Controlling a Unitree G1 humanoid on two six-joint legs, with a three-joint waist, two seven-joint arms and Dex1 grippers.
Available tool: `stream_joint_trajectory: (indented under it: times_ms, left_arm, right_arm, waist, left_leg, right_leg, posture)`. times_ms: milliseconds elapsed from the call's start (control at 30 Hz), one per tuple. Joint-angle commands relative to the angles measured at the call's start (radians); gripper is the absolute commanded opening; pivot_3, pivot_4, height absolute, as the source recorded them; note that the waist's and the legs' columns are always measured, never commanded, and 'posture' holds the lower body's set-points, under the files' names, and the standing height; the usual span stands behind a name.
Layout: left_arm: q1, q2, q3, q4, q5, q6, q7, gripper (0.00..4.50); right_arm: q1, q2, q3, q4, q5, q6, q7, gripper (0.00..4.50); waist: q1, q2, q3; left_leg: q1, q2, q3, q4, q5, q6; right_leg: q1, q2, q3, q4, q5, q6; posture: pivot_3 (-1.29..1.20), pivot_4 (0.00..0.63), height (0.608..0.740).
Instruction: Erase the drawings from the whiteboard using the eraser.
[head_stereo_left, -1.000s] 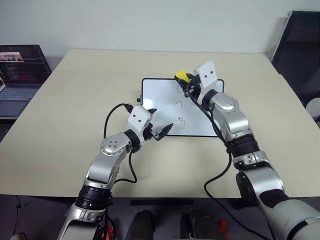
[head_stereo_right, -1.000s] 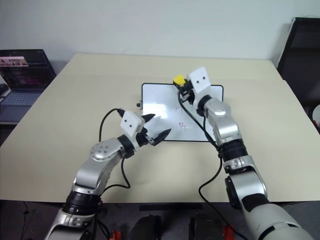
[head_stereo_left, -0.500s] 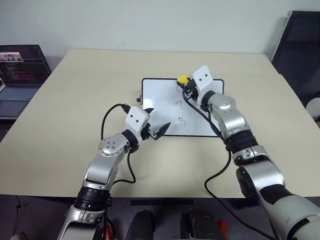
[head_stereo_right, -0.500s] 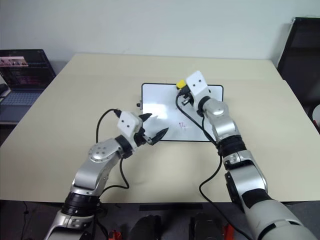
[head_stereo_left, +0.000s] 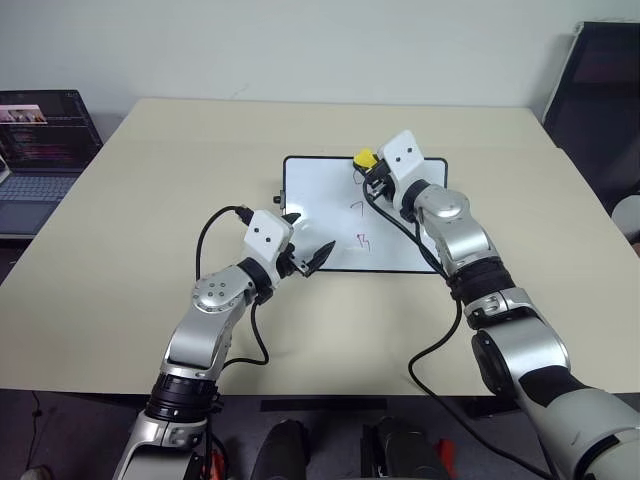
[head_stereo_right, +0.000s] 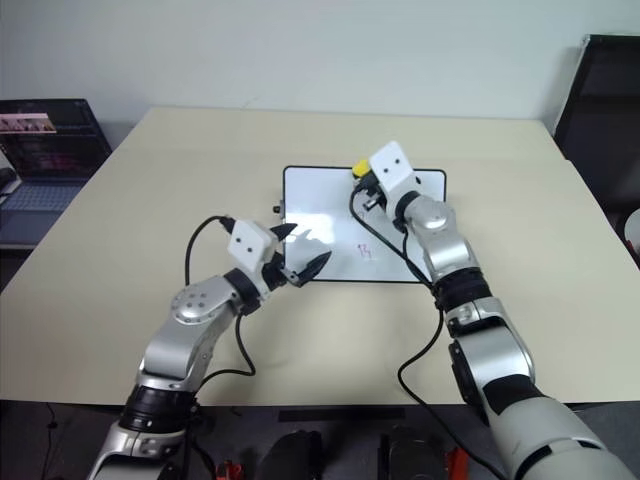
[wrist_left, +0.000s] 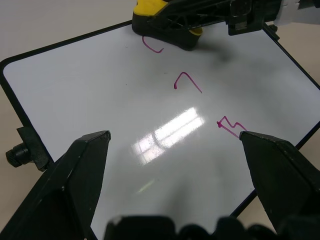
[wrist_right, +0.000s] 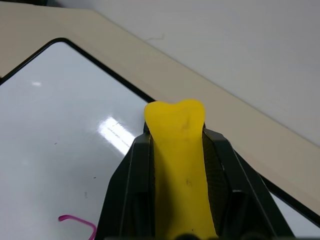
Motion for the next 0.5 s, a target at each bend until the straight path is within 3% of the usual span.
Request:
stream_joint_trajectory:
  times_ms: [33,500]
  left_arm:
    - [-0.008,0.014,0.034,-0.049,0.001,-0.008,0.009,4.50]
    - [0.003,0.000,0.028,-0.074,0.001,0.009,0.031,4.50]
  right_arm:
    - [0.018,-0.002,0.015,-0.020,-0.013,0.001,0.016,0.96]
    - [0.094,-0.022,0.026,-0.104,-0.023,0.058,0.060,0.96]
  waist:
    - [0.000,0.000,0.000]
    - [0.001,0.000,0.000]
  left_leg:
    - [0.000,0.000,0.000,0.000,0.000,0.000]
    - [0.001,0.000,-0.001,0.001,0.000,0.000]
  right_leg:
    - [0.000,0.000,0.000,0.000,0.000,0.000]
    - [0.001,0.000,0.000,0.001,0.001,0.000]
  posture:
    - [0.00,0.150,0.740]
    - [0.00,0.150,0.740]
